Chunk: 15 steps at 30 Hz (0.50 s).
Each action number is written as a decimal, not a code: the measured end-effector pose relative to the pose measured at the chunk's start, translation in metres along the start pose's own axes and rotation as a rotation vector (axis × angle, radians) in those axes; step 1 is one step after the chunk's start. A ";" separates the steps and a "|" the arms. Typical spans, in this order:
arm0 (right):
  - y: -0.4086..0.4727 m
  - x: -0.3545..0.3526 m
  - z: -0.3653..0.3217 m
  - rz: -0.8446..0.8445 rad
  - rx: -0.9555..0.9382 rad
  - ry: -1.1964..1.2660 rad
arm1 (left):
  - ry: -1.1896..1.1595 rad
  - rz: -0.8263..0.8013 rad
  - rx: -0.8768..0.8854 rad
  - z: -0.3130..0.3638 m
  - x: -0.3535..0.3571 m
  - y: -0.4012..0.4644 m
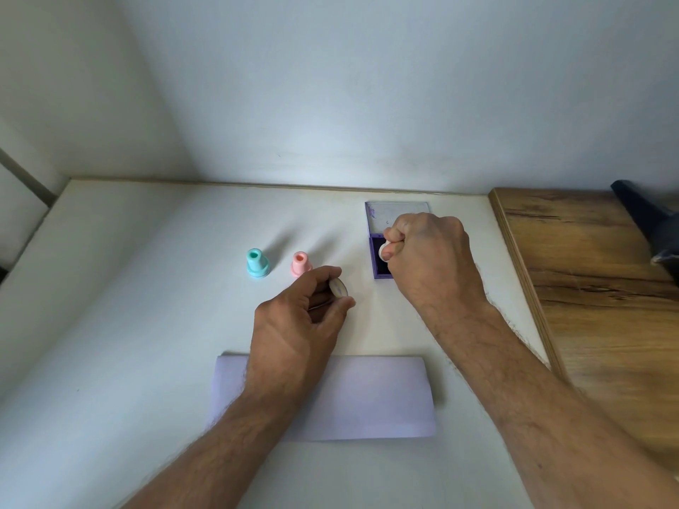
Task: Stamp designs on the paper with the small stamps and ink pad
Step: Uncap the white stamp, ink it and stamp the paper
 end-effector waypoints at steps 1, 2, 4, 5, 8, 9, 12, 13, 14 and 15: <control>-0.001 0.000 0.000 -0.005 0.006 -0.003 | -0.001 0.002 0.000 0.000 0.000 0.000; -0.001 0.001 0.001 -0.012 0.008 0.001 | -0.003 0.004 -0.002 0.000 -0.001 0.000; -0.001 0.002 0.001 -0.017 0.006 0.019 | -0.011 0.008 -0.005 0.000 -0.001 -0.001; -0.001 0.002 0.000 -0.023 0.011 0.023 | -0.013 0.006 -0.006 0.001 -0.001 -0.001; 0.000 0.001 0.001 -0.031 0.033 0.015 | 0.000 0.002 -0.002 0.001 0.000 -0.001; 0.000 0.001 0.001 -0.031 0.041 0.013 | 0.003 0.003 -0.002 0.001 0.000 -0.001; -0.003 -0.004 0.001 0.013 0.024 0.026 | -0.017 -0.002 -0.002 0.001 0.001 0.000; -0.006 -0.006 -0.001 0.032 0.012 0.035 | -0.039 -0.007 -0.005 0.000 0.001 0.001; -0.008 -0.008 -0.001 0.049 0.007 0.056 | -0.061 -0.008 -0.010 -0.001 0.001 0.001; -0.009 -0.010 0.001 0.066 0.012 0.092 | -0.085 -0.004 -0.013 -0.001 -0.001 0.001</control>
Point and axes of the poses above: each hand's wrist, its own y-axis towards the middle knuckle, its own x-axis out of the palm, z = x × y, the point moved 9 cm from there along y, towards the middle knuckle, and after that the axes turned 6 degrees about -z, right-handed, at the moved point
